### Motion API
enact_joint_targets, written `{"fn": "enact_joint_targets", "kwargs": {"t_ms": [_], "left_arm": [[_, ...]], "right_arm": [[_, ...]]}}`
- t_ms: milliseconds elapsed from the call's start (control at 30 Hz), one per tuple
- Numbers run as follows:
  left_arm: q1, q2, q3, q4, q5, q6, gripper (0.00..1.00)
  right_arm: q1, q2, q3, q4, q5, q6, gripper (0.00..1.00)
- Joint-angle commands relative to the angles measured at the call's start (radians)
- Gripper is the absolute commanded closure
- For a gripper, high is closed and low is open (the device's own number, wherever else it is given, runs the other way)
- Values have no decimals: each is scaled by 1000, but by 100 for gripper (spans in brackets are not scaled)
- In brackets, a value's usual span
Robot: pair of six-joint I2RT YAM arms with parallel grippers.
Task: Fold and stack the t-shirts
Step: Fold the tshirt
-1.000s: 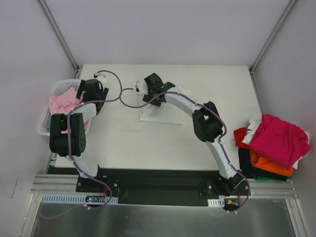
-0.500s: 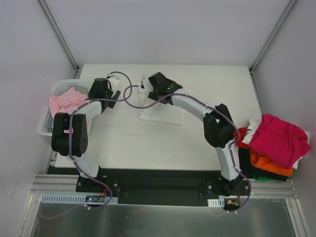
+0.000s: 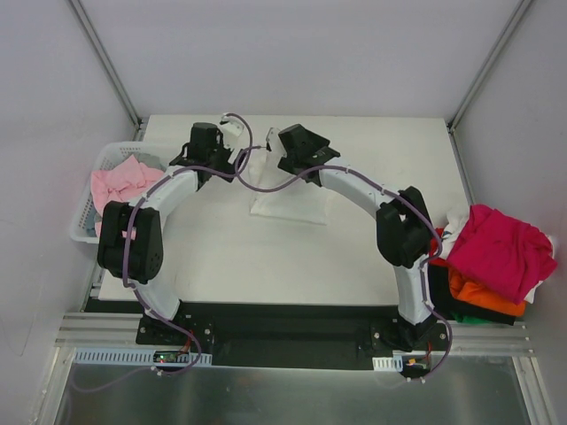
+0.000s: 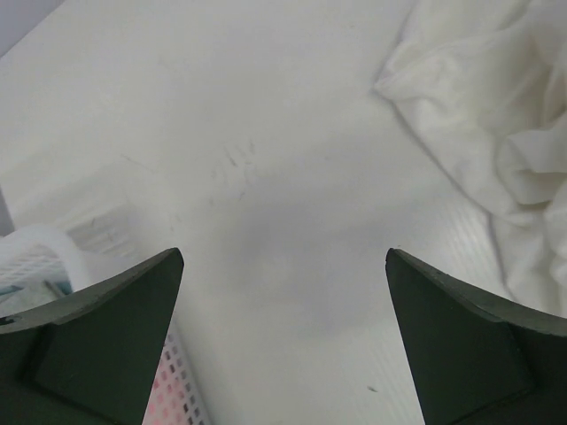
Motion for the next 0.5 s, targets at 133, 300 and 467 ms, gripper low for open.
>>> {"fn": "enact_joint_targets", "kwargs": {"t_ms": [133, 300, 467], "left_arm": [[-99, -20, 119, -83, 222, -114, 0], [-111, -12, 157, -106, 338, -197, 1], [-137, 8, 171, -114, 371, -229, 1]], "right_arm": [[-90, 40, -49, 56, 74, -25, 20], [-126, 25, -110, 68, 77, -24, 20], [-151, -16, -159, 45, 54, 18, 19]]}}
